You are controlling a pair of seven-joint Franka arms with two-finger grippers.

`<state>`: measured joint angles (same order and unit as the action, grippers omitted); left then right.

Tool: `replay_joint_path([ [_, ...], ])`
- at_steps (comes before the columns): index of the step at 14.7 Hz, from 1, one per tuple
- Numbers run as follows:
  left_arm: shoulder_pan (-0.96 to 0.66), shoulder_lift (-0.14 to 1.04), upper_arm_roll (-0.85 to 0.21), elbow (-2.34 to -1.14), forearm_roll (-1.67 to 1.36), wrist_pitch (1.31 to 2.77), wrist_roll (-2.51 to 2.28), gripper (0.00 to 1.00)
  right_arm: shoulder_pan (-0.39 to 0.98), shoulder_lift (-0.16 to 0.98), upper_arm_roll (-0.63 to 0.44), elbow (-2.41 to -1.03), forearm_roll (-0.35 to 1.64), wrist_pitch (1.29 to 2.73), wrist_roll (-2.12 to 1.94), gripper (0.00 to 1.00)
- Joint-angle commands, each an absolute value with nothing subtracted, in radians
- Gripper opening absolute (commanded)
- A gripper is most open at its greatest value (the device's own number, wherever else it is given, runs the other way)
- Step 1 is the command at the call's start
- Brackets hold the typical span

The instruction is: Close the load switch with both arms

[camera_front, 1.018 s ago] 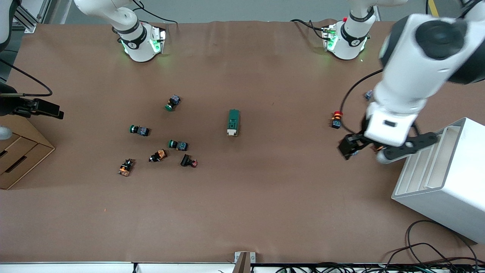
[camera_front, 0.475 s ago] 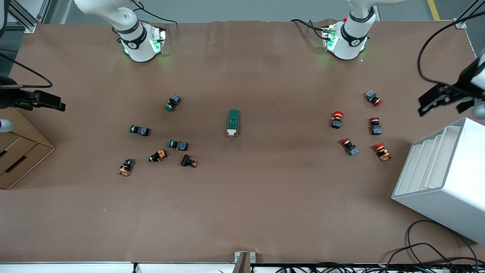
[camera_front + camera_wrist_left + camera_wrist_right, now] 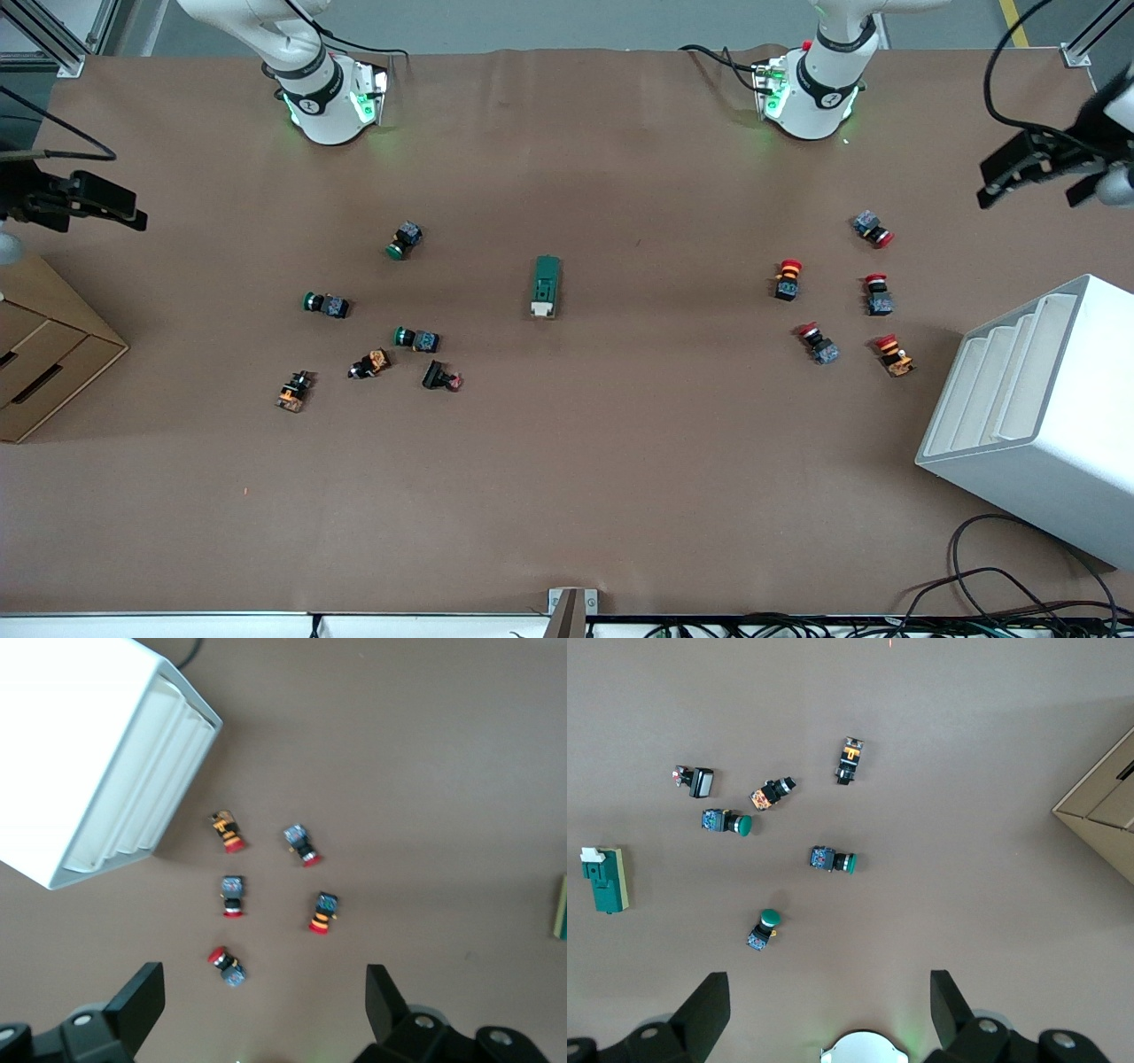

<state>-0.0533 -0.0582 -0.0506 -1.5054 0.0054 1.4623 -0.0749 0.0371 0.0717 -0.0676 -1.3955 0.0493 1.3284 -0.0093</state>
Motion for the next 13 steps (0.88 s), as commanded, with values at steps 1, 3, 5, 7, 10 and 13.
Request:
replay_joint_path([
  [1, -0.08, -0.15, -0.046, -1.6, -0.017, 1.483, -0.055, 1.0, -0.017, -0.014, 0.009, -1.494, 0.003, 1.367, -0.003, 1.0],
  [3, -0.081, -0.167, -0.046, -1.618, -0.017, 1.483, -0.031, 1.0, -0.018, -0.04, 0.011, -1.528, 0.0, 1.377, -0.003, 1.0],
  [5, -0.08, -0.187, -0.045, -1.655, -0.018, 1.489, -0.006, 1.0, -0.021, -0.084, 0.012, -1.586, 0.0, 1.408, -0.003, 1.0],
  [7, -0.081, -0.212, -0.032, -1.68, -0.021, 1.52, 0.0, 1.0, -0.02, -0.109, 0.012, -1.612, 0.0, 1.419, -0.003, 1.0],
  [10, -0.077, -0.206, -0.031, -1.672, -0.025, 1.52, 0.0, 1.0, -0.02, -0.133, 0.012, -1.612, -0.002, 1.41, -0.006, 1.0],
  [13, -0.075, -0.199, -0.023, -1.671, -0.046, 1.52, -0.009, 1.0, -0.017, -0.149, 0.012, -1.611, -0.003, 1.408, -0.012, 1.0],
])
